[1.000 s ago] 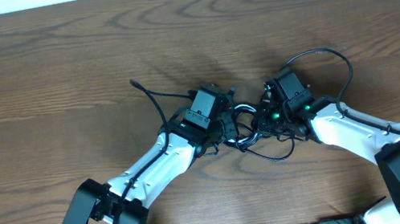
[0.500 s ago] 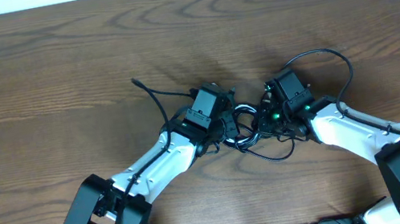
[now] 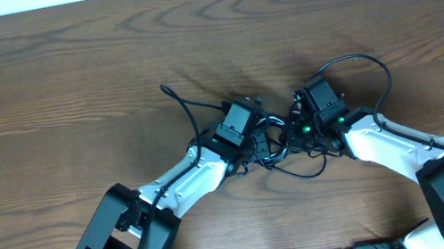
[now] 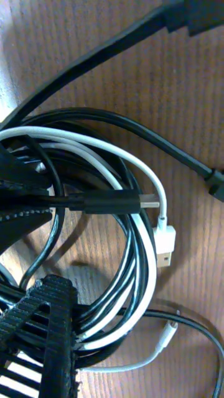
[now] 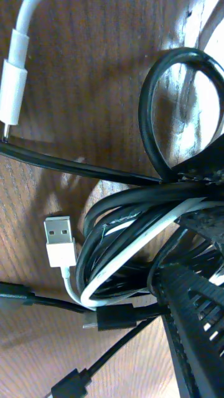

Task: Untangle cables

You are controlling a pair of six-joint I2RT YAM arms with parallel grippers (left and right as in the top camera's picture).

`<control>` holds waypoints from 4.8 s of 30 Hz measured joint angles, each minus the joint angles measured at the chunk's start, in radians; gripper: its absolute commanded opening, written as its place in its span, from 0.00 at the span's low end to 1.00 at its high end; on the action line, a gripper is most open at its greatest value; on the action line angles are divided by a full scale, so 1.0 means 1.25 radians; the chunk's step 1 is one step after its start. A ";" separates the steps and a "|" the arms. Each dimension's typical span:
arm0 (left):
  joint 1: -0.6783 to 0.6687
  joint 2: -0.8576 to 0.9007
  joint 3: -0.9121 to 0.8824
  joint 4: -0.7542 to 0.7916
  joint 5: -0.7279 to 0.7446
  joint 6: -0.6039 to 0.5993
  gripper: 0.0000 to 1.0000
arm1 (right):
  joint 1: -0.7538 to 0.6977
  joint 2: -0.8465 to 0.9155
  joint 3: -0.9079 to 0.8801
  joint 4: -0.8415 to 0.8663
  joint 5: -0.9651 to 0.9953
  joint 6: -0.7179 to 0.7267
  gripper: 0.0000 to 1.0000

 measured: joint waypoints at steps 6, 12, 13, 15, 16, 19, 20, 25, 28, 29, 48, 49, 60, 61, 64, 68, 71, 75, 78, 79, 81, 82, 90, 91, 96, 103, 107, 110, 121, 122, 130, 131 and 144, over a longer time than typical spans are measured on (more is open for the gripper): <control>-0.002 -0.009 0.000 -0.032 0.016 -0.022 0.08 | 0.000 0.000 0.000 -0.004 -0.001 0.014 0.01; -0.037 -0.009 0.000 -0.036 0.015 -0.072 0.08 | 0.000 0.000 0.000 -0.010 -0.003 0.017 0.01; -0.045 -0.009 0.000 -0.037 0.014 -0.083 0.08 | 0.000 0.000 0.000 -0.012 -0.003 0.017 0.01; -0.062 -0.009 0.000 -0.038 0.014 -0.098 0.08 | 0.001 0.000 0.000 -0.014 -0.003 0.017 0.01; -0.068 -0.009 0.000 -0.039 0.014 -0.105 0.13 | 0.002 0.000 0.000 -0.016 -0.003 0.017 0.01; -0.077 -0.011 0.001 -0.055 0.014 -0.113 0.33 | 0.003 0.000 -0.001 -0.022 -0.006 0.017 0.01; -0.077 -0.013 0.003 -0.067 0.018 -0.117 0.39 | 0.005 0.000 -0.001 -0.021 -0.010 0.017 0.01; -0.069 -0.040 0.035 -0.195 0.030 -0.128 0.48 | 0.010 0.000 -0.002 -0.015 -0.026 0.022 0.01; -0.063 -0.065 0.039 -0.270 0.036 -0.127 0.47 | 0.010 0.000 -0.002 -0.012 -0.024 0.032 0.01; -0.063 -0.069 0.038 -0.291 0.039 -0.127 0.47 | 0.009 0.000 -0.002 -0.008 -0.021 0.037 0.01; -0.063 -0.070 0.036 -0.220 0.044 0.008 0.23 | 0.007 0.000 -0.002 -0.003 -0.009 0.056 0.01; -0.063 -0.070 0.036 -0.220 0.045 0.016 0.23 | 0.007 0.000 -0.002 -0.003 -0.009 0.056 0.01; -0.063 -0.067 0.036 -0.221 0.038 0.069 0.19 | 0.007 0.000 -0.002 -0.003 -0.009 0.056 0.01; -0.063 -0.067 0.036 -0.221 0.037 0.074 0.19 | 0.007 0.000 -0.002 -0.003 -0.009 0.056 0.01; -0.063 -0.067 0.036 -0.221 0.037 0.084 0.19 | 0.007 0.000 -0.002 -0.003 -0.009 0.056 0.01; -0.063 -0.067 0.031 -0.220 0.035 0.087 0.19 | 0.007 0.000 -0.002 -0.003 -0.009 0.056 0.01; -0.063 -0.058 0.027 -0.212 0.035 0.087 0.19 | 0.007 0.000 -0.002 -0.004 -0.008 0.056 0.01; -0.063 -0.035 0.027 -0.193 0.037 0.084 0.08 | 0.005 0.000 -0.002 -0.004 0.000 0.056 0.01; -0.063 -0.031 0.027 -0.186 0.041 0.087 0.07 | 0.004 0.000 -0.002 -0.005 0.005 0.056 0.01; -0.063 -0.031 0.027 -0.186 0.041 0.091 0.07 | 0.004 0.000 -0.002 -0.005 0.006 0.056 0.01; -0.063 -0.032 0.027 -0.186 0.041 0.105 0.07 | 0.004 0.000 -0.002 -0.006 0.006 0.055 0.01; -0.063 -0.034 0.027 -0.188 0.041 0.113 0.08 | 0.004 0.000 -0.002 -0.006 0.006 0.054 0.01; -0.052 -0.153 0.022 -0.252 0.042 0.144 0.07 | -0.019 -0.001 -0.002 -0.006 -0.086 -0.033 0.12; -0.045 -0.170 0.022 -0.260 0.049 0.144 0.08 | -0.029 -0.003 -0.002 -0.009 -0.102 -0.048 0.07; 0.028 -0.219 0.022 -0.267 0.184 0.149 0.08 | -0.093 -0.048 -0.002 -0.063 -0.161 -0.109 0.01; 0.139 -0.218 0.021 -0.221 0.512 0.211 0.07 | -0.107 -0.058 -0.002 -0.112 -0.136 -0.147 0.01; 0.160 -0.218 0.021 -0.201 0.623 0.228 0.07 | -0.107 -0.058 -0.002 -0.115 -0.121 -0.163 0.01; 0.162 -0.218 0.021 -0.240 0.614 0.233 0.08 | -0.107 -0.058 -0.002 -0.117 -0.114 -0.168 0.01; 0.087 -0.202 0.019 -0.353 0.326 0.289 0.30 | -0.108 -0.058 -0.002 -0.117 -0.111 -0.175 0.01; 0.076 -0.194 0.019 -0.352 0.308 0.294 0.31 | -0.108 -0.058 -0.002 -0.117 -0.110 -0.176 0.01; 0.041 -0.089 0.019 -0.288 0.264 0.323 0.31 | -0.108 -0.058 -0.002 -0.117 -0.110 -0.177 0.01; 0.041 -0.081 0.019 -0.275 0.271 0.328 0.32 | -0.108 -0.058 -0.002 -0.117 -0.110 -0.177 0.01; 0.041 -0.071 0.019 -0.218 0.314 0.357 0.34 | -0.108 -0.058 -0.002 -0.117 -0.110 -0.177 0.01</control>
